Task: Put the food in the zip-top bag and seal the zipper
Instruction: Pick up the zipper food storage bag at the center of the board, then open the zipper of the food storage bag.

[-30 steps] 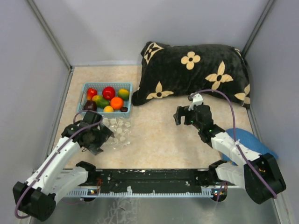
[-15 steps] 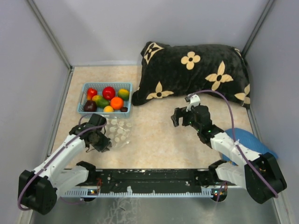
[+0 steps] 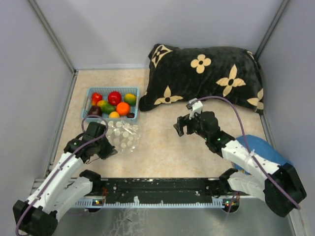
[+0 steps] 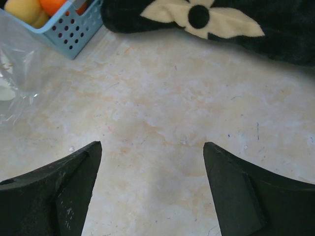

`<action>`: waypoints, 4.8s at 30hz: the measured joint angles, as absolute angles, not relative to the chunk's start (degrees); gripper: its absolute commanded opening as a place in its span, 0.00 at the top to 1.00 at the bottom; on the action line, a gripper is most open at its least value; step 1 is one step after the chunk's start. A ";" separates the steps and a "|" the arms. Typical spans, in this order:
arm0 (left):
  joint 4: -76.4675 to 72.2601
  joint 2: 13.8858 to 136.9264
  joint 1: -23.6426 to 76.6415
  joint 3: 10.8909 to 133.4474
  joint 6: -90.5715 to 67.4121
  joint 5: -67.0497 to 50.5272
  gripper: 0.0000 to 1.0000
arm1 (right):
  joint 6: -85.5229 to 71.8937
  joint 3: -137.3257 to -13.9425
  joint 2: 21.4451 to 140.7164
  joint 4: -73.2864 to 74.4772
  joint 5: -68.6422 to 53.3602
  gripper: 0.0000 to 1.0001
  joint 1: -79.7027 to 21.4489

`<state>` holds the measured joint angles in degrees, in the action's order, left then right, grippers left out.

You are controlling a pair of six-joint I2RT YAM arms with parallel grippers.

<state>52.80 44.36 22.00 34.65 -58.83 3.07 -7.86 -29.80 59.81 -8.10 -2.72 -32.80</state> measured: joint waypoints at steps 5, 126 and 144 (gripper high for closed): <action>50.83 43.79 23.09 35.92 -53.67 0.16 1.00 | -6.39 -30.37 56.29 -5.28 -3.29 0.19 -36.88; 5.21 83.15 46.61 51.55 -49.30 0.69 0.29 | -17.04 -23.22 55.02 -11.46 14.96 1.00 -53.15; 8.12 89.01 46.61 51.77 -49.23 2.11 1.00 | -14.57 -23.29 60.55 -11.46 20.53 0.98 -56.21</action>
<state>8.12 89.01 46.61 51.77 -49.23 2.11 -14.57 -23.29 60.55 -11.46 20.53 -56.21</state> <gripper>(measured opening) 0.014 0.009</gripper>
